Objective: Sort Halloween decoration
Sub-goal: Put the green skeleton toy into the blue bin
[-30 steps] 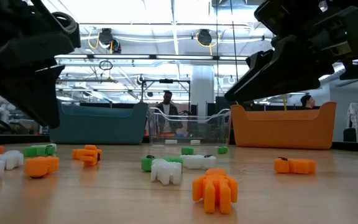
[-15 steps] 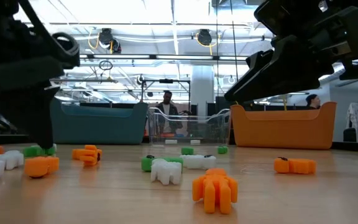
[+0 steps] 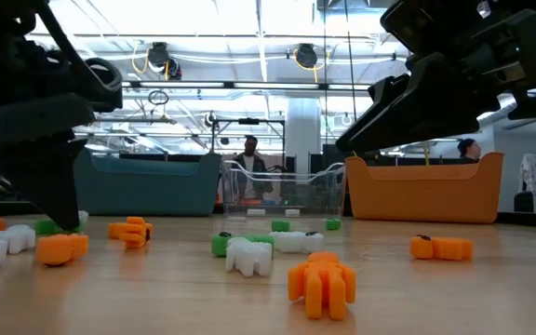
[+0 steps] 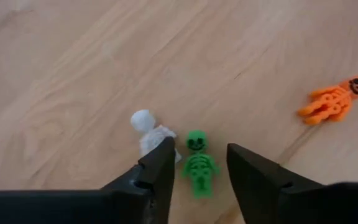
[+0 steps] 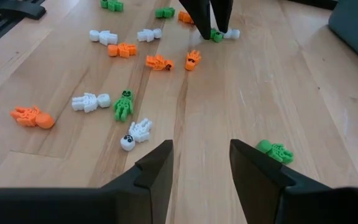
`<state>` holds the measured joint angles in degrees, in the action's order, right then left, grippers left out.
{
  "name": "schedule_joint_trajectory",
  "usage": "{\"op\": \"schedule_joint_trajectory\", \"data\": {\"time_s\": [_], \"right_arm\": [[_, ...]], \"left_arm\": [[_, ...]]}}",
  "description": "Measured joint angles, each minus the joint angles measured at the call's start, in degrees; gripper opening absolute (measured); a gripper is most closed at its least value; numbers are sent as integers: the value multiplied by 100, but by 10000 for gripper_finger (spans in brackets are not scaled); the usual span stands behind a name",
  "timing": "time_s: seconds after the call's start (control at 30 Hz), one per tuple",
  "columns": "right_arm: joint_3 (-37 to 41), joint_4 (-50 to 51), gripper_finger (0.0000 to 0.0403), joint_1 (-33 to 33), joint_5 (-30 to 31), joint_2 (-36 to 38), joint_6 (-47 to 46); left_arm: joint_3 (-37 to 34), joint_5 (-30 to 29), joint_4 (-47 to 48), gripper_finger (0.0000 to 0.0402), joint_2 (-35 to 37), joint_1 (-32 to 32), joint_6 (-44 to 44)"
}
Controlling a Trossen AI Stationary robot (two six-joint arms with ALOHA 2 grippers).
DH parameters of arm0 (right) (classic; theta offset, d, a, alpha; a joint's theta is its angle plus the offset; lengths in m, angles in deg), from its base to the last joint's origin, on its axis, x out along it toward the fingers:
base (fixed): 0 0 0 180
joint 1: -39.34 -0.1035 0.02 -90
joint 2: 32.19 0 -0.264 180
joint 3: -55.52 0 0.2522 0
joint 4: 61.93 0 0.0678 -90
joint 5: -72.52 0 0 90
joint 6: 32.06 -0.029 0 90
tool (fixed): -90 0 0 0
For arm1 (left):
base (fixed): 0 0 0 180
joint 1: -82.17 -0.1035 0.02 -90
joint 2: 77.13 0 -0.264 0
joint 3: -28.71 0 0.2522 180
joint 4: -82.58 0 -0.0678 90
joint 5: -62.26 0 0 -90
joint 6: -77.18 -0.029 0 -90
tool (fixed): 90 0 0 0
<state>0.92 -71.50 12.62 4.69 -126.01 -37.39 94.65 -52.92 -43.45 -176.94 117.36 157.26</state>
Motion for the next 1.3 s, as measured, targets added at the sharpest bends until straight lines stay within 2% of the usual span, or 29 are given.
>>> {"op": "schedule_joint_trajectory", "data": {"time_s": [0.4,0.53,0.73,0.93,1.3], "right_arm": [[0,0,141,0,0,0,0],[0,2,141,0,0,0,0],[0,0,141,0,0,2,0],[0,3,141,0,1,1,-1],[0,1,141,0,0,0,-24]], "left_arm": [[-3,198,64,27,46,-1,-294],[-13,211,92,3,240,48,-296],[-11,162,78,1,601,174,-298],[-11,131,32,1,645,339,-265],[-164,-170,-982,0,562,385,-1100]]}}
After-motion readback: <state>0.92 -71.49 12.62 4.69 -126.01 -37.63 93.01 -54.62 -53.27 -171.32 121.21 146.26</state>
